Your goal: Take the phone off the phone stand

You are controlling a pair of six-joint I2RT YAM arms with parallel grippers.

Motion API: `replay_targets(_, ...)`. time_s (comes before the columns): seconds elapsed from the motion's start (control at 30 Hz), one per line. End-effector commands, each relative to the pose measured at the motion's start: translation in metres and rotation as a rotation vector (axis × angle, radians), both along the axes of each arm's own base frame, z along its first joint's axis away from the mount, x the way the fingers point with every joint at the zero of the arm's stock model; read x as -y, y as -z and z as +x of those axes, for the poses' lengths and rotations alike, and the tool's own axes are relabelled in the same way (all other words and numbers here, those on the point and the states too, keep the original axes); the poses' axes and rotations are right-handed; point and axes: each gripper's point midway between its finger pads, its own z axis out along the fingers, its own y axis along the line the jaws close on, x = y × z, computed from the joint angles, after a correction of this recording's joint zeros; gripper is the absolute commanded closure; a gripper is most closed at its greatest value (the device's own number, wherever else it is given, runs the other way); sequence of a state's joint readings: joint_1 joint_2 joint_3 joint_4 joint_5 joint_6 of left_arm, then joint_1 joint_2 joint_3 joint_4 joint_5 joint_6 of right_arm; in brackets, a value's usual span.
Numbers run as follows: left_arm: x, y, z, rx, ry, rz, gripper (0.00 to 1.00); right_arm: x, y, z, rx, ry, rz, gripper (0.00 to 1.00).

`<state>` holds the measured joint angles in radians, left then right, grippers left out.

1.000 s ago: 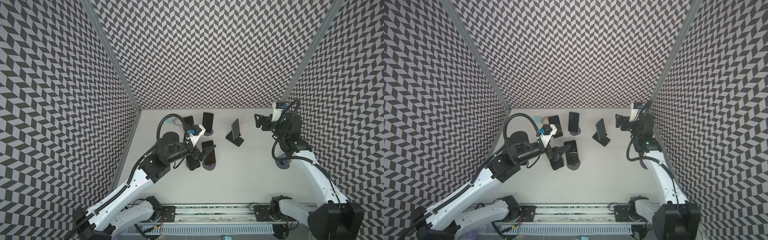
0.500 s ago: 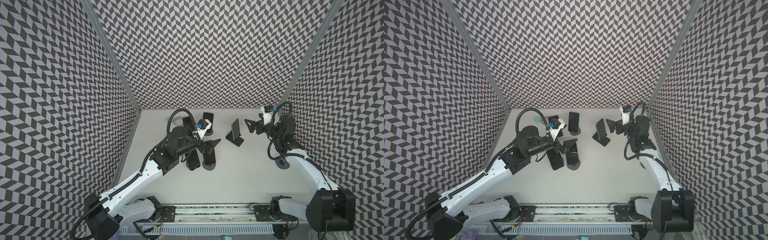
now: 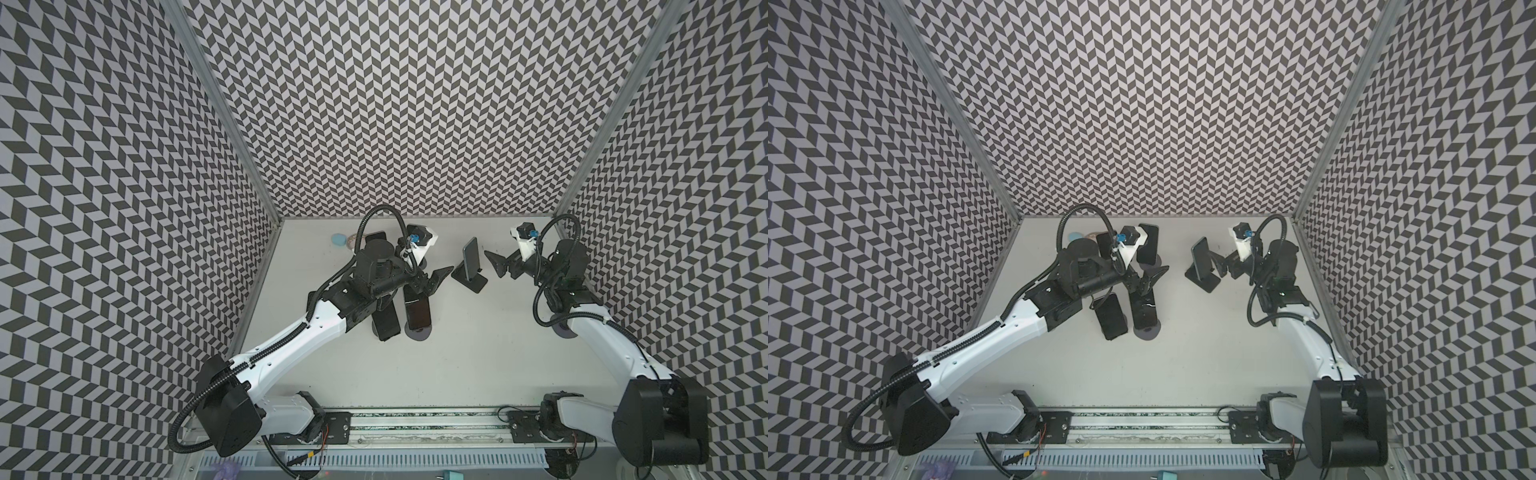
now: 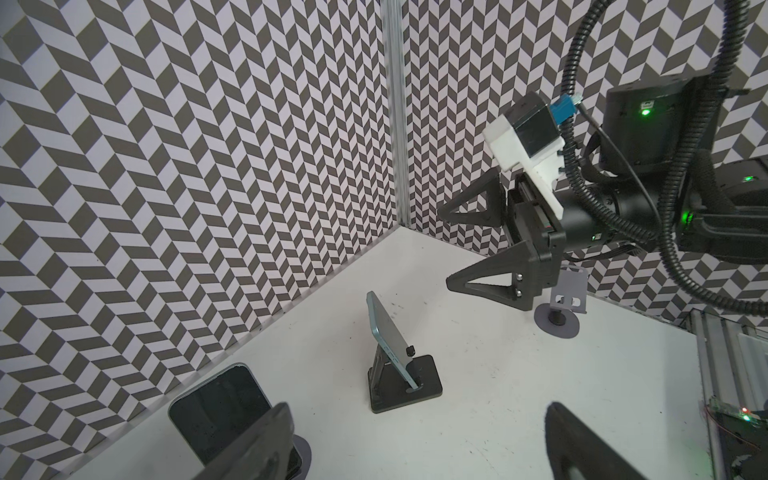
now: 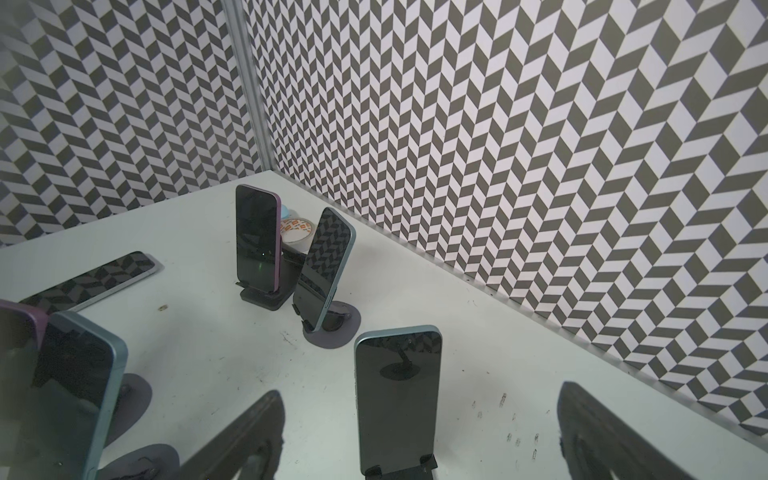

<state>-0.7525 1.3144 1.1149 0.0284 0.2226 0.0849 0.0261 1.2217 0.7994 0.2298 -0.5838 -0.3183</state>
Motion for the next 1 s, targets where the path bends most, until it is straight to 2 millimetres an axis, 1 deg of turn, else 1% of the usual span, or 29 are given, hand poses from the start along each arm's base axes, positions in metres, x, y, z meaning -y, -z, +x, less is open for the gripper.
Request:
replay_targets(0.0, 0.005, -0.018, 0.002, 0.049, 0.007, -0.031, 0.05, -0.009, -0.011, 0.000, 0.089, -0.070, -0.060, 0.00)
replay_targets(0.33, 0.018, -0.008, 0.015, 0.040, 0.010, -0.020, 0.05, -0.009, 0.005, 0.006, 0.095, -0.101, -0.104, 0.01)
replay_targets(0.5, 0.022, -0.004, 0.017, 0.033, 0.018, -0.019, 0.05, -0.011, 0.012, 0.008, 0.088, -0.116, -0.105, 0.01)
replay_targets(0.8, 0.027, 0.011, 0.023, 0.017, 0.019, 0.003, 0.05, -0.013, 0.023, 0.012, 0.080, -0.134, -0.118, 0.01)
replay_targets(0.97, 0.031, 0.011, 0.026, 0.015, 0.021, -0.003, 0.05, -0.012, 0.029, 0.014, 0.073, -0.137, -0.130, 0.02)
